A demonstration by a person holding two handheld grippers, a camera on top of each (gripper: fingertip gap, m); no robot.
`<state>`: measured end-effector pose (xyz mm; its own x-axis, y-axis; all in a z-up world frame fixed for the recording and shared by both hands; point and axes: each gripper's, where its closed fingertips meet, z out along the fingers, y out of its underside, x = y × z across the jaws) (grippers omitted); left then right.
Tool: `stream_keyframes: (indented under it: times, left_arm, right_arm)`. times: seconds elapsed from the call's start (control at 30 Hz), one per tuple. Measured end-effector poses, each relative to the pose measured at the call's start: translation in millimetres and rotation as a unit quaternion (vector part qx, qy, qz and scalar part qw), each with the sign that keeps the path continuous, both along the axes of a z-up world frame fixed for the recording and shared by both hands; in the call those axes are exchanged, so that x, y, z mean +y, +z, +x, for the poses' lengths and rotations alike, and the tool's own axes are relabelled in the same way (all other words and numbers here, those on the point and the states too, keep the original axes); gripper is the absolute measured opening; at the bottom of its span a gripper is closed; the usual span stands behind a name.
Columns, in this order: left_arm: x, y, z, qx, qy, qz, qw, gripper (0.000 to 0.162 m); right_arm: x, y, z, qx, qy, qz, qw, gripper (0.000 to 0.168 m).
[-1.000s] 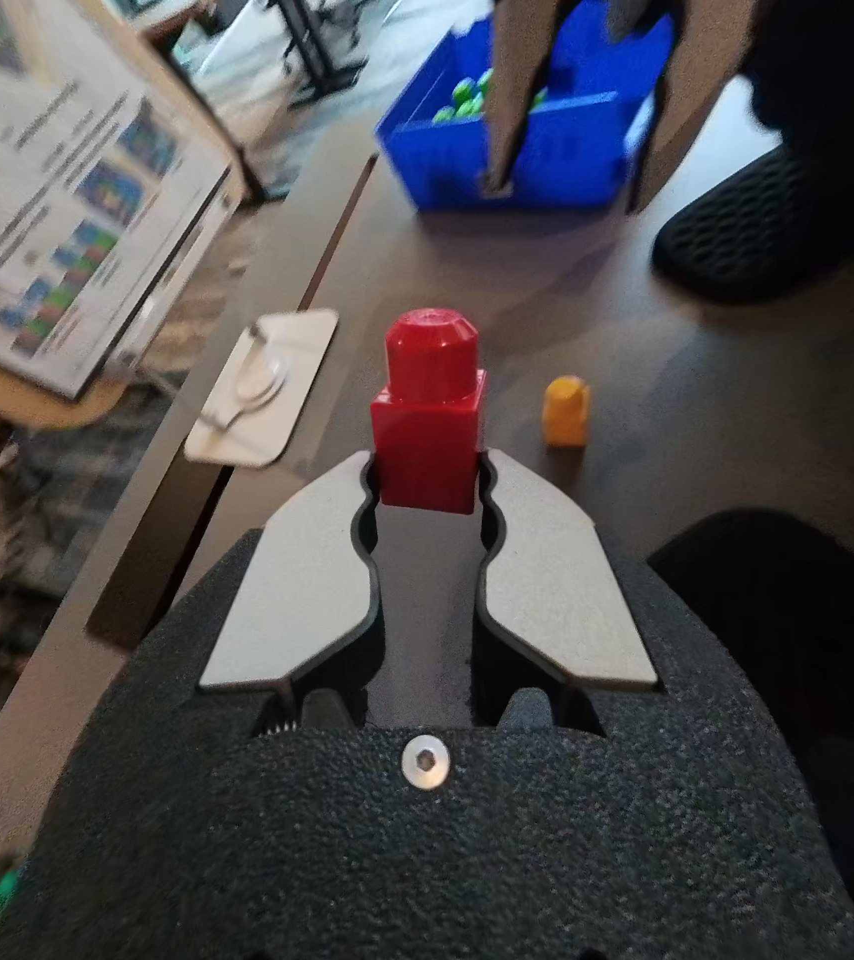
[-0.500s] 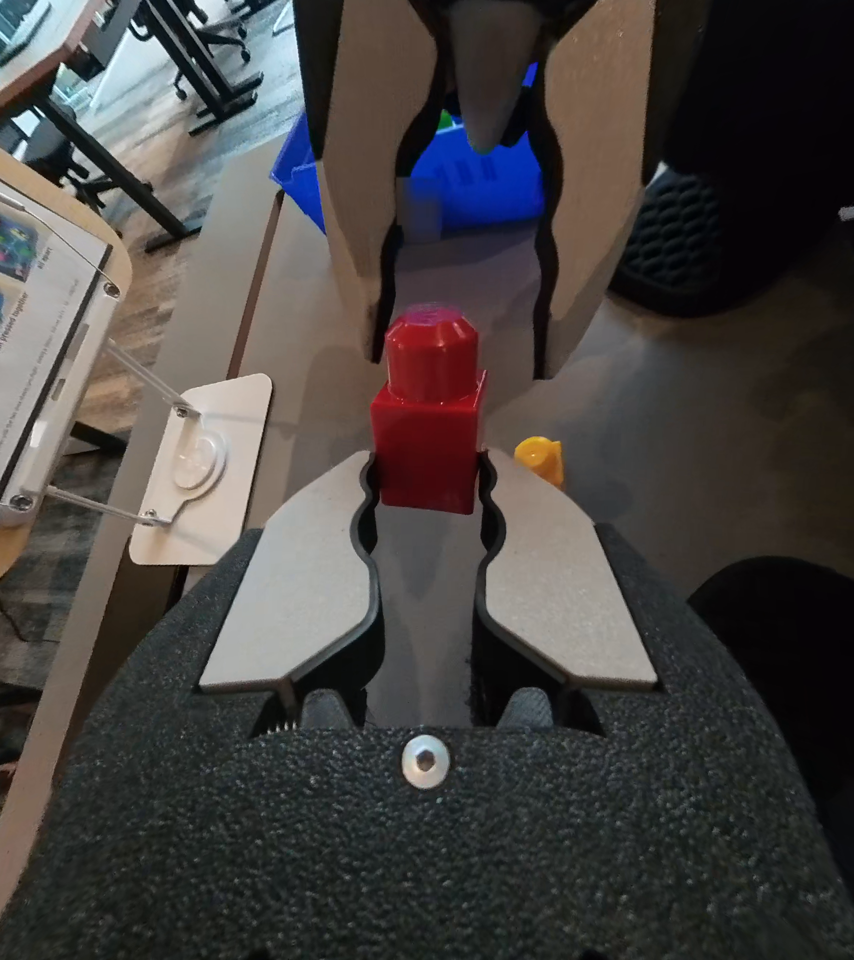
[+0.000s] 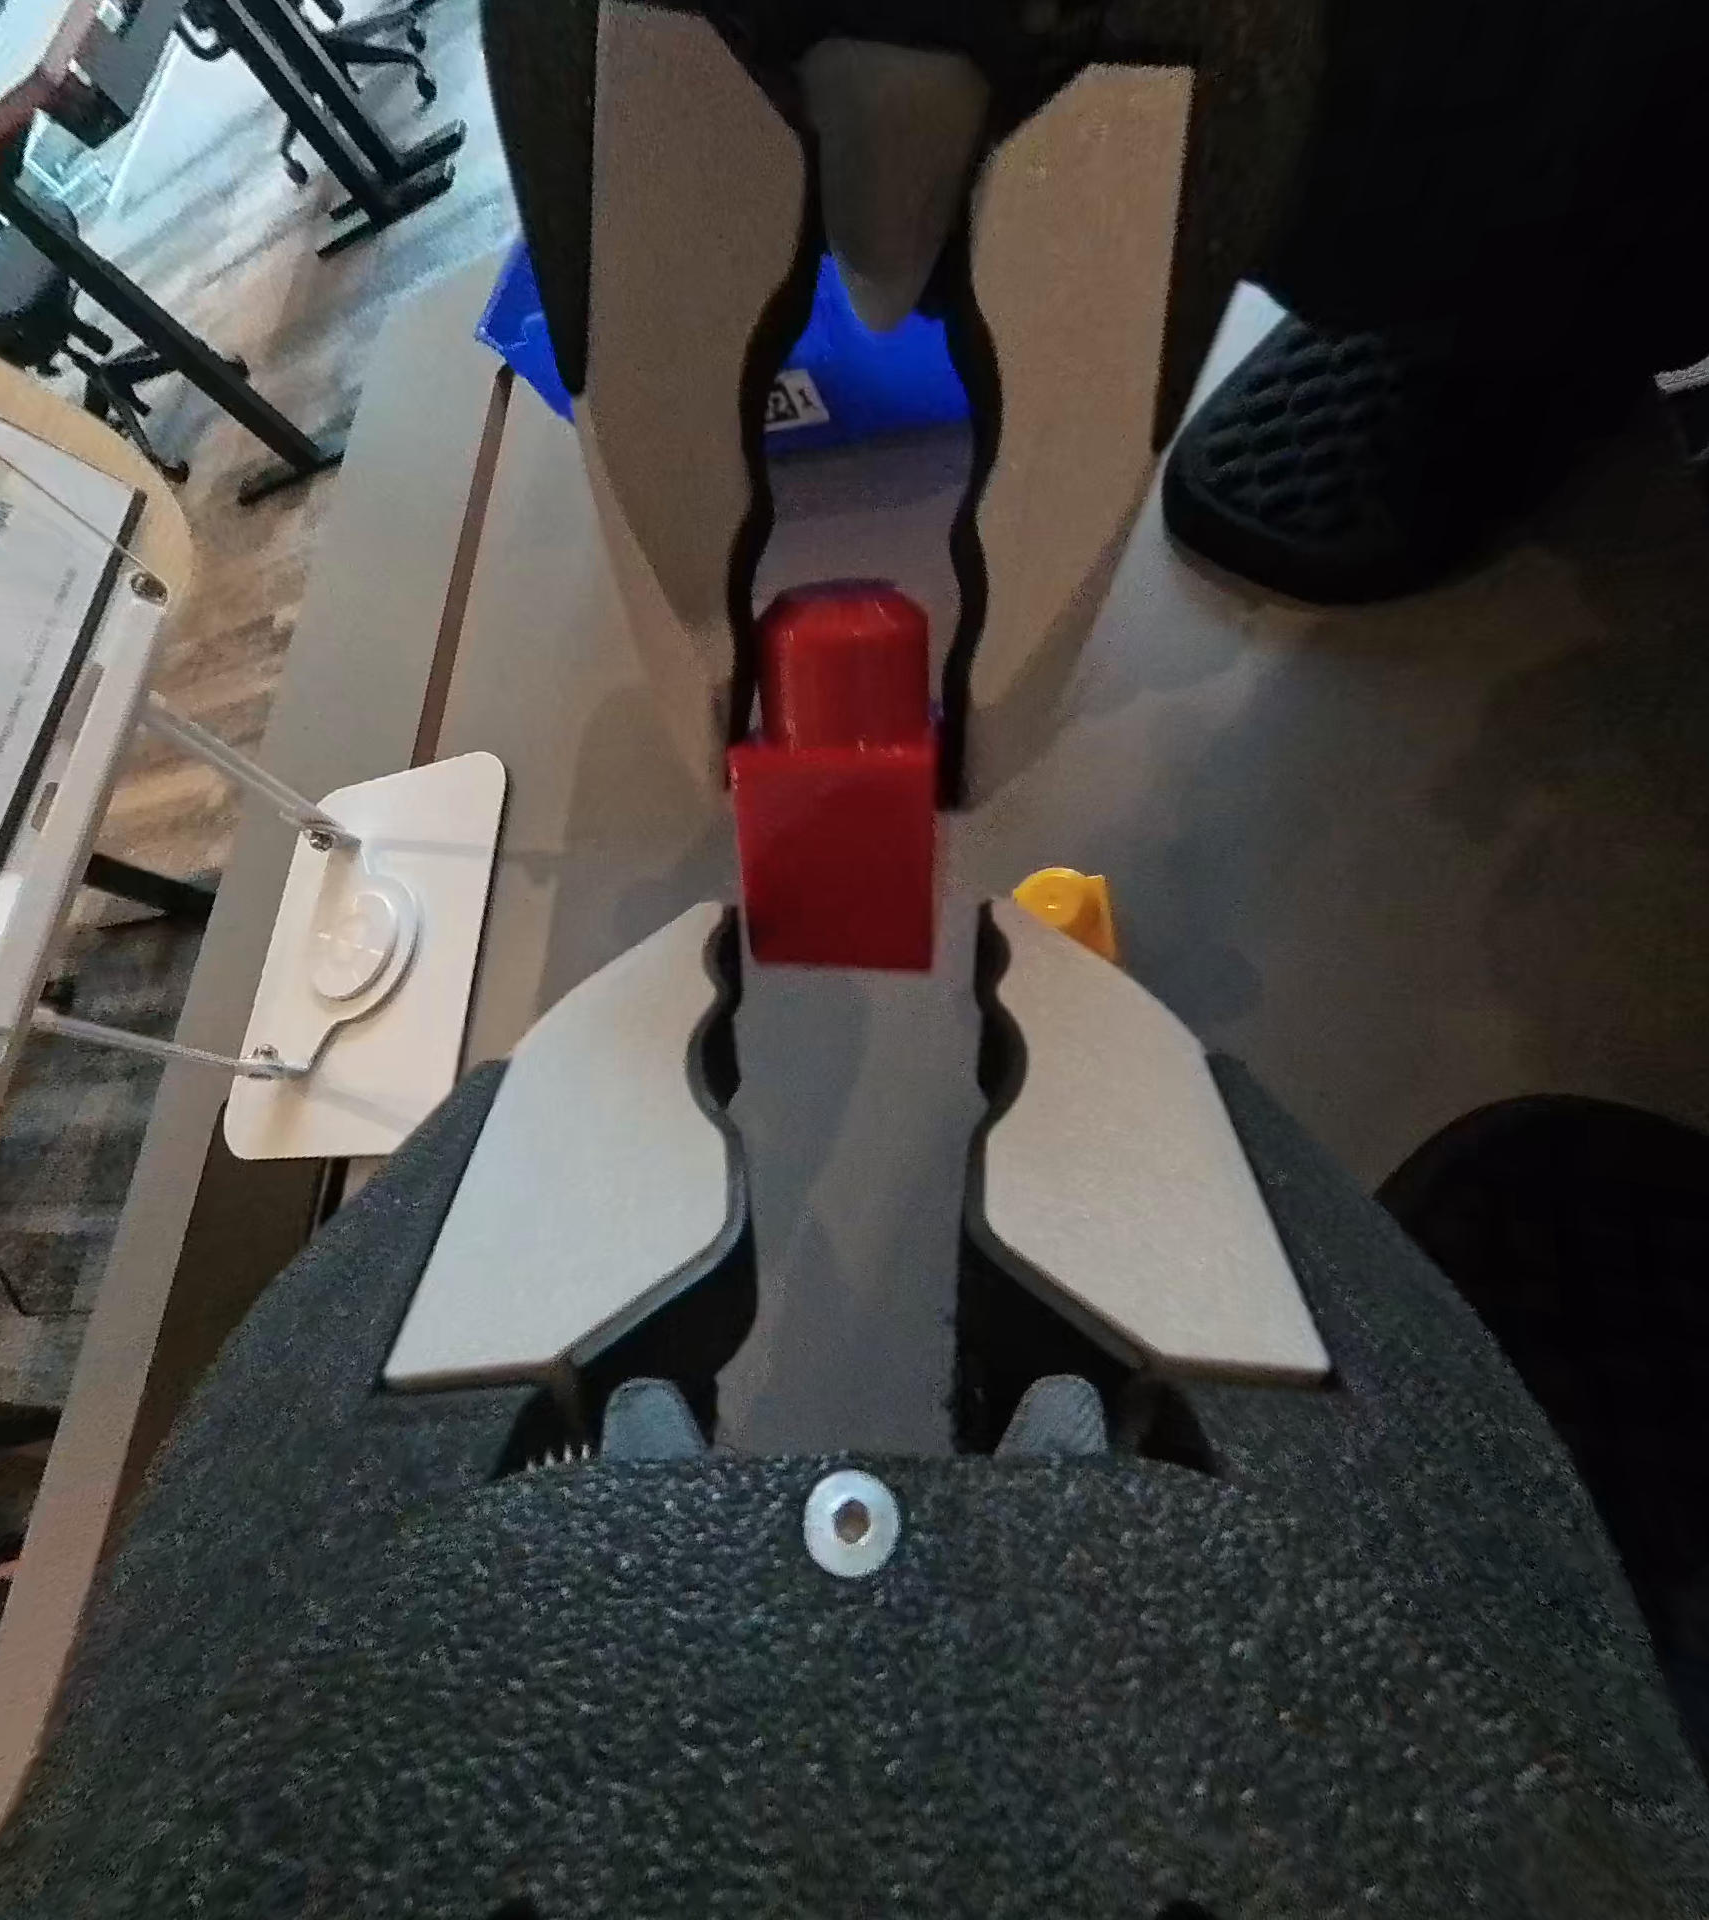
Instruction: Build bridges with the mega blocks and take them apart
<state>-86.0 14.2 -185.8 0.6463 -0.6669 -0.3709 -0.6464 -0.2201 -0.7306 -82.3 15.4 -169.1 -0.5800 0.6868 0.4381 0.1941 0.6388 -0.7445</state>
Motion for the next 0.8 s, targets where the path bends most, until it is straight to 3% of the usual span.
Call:
stream_keyframes:
  times: [0.1,0.2,0.43,0.57,0.8]
  left_arm:
    - [-4.8,12.1,-5.9,-0.026,0.001,0.028,0.999,0.052]
    - [0.9,47.5,-26.1,-0.076,0.045,0.123,0.988,0.053]
    - [-3.7,119.3,-80.5,-0.220,0.169,0.271,0.922,0.046]
    - [-6.9,133.5,-101.5,-0.255,0.223,0.298,0.892,0.042]
    - [-5.8,145.9,-112.6,-0.285,0.250,0.332,0.864,0.038]
  right_arm:
    - [13.9,-0.5,10.0,-0.018,-0.011,0.022,1.000,0.034]
    - [24.4,-15.8,27.4,-0.080,-0.006,0.051,0.996,0.034]
    - [36.8,-87.5,59.0,-0.277,0.022,0.120,0.953,0.034]
    - [38.4,-113.6,60.4,-0.329,0.023,0.130,0.935,0.034]
    - [40.5,-140.7,60.0,-0.378,0.004,0.137,0.916,0.034]
